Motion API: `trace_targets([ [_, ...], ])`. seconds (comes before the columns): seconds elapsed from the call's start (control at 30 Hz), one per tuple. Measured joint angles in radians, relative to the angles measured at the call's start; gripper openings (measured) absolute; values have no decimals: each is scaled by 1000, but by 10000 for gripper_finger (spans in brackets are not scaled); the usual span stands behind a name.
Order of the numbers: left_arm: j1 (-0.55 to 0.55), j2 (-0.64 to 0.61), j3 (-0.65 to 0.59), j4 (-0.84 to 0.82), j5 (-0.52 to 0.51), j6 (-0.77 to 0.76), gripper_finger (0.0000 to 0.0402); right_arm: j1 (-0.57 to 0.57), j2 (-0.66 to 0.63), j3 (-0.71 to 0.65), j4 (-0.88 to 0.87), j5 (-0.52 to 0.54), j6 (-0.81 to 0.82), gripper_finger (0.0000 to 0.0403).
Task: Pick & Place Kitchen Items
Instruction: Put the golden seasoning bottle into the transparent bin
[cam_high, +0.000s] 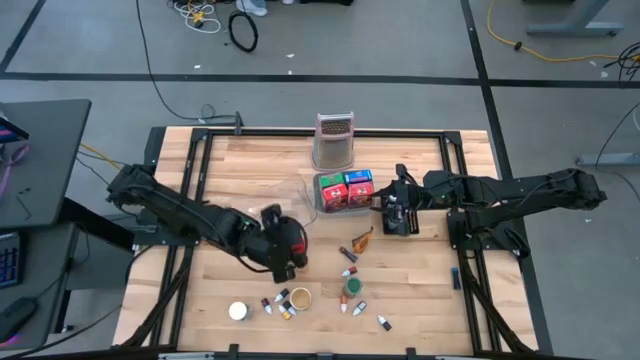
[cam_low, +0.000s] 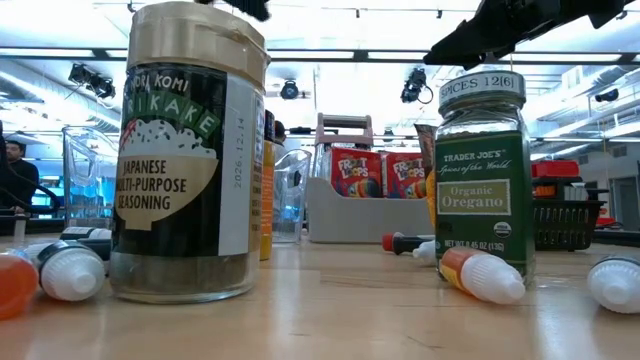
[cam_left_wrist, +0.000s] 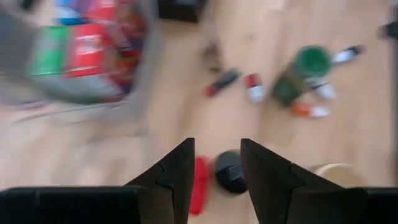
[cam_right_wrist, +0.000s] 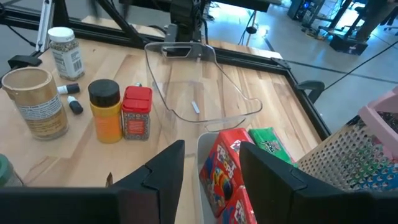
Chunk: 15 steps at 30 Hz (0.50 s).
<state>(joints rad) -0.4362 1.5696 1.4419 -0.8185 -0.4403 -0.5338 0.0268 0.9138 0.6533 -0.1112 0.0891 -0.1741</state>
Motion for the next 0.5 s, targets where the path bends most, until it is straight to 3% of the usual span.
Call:
trace_targets([
  [0.27, -20, 5, -189, 494, 144, 127, 139, 0, 0, 0, 5, 0, -21, 165],
  [0.5, -22, 5, -257, 600, 253, 130, 139, 0, 0, 0, 6, 0, -19, 165],
])
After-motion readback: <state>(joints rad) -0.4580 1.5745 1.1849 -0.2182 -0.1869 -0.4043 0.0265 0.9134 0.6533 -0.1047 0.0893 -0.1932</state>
